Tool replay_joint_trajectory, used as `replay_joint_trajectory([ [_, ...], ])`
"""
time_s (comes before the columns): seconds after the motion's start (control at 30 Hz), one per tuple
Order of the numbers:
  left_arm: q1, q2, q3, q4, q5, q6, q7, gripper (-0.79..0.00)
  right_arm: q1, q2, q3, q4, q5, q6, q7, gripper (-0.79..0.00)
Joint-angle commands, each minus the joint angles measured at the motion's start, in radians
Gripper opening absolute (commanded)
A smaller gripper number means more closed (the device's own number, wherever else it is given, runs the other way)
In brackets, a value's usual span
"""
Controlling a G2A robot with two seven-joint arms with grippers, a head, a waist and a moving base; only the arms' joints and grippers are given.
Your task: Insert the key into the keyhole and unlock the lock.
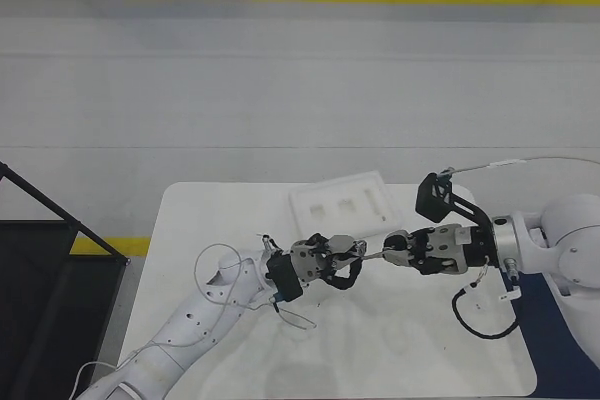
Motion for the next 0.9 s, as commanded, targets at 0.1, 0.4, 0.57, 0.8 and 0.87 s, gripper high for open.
replay_joint_trajectory([
  [0.1, 0.002, -0.007, 0.011, 0.011, -0.007, 0.038, 0.016, -0.785, -0.005, 0.005, 0.007, -0.034, -0.022, 0.068, -0.017, -0.785],
  [0.4, -0.010, -0.021, 0.034, 0.040, -0.016, 0.048, 0.031, -0.785, 0.008, 0.012, 0.001, -0.053, -0.049, 0.111, 0.000, -0.785],
  [0.57, -0.015, -0.023, 0.037, 0.047, -0.008, 0.050, 0.027, -0.785, 0.013, 0.015, -0.014, -0.052, -0.063, 0.132, 0.003, -0.785],
  [0.8, -0.019, -0.024, 0.034, 0.048, 0.002, 0.048, 0.028, -0.785, 0.026, 0.018, -0.034, -0.048, -0.080, 0.141, 0.006, -0.785],
  [0.87, -0.018, -0.024, 0.032, 0.048, 0.003, 0.049, 0.028, -0.785, 0.029, 0.019, -0.038, -0.045, -0.087, 0.146, 0.006, -0.785],
])
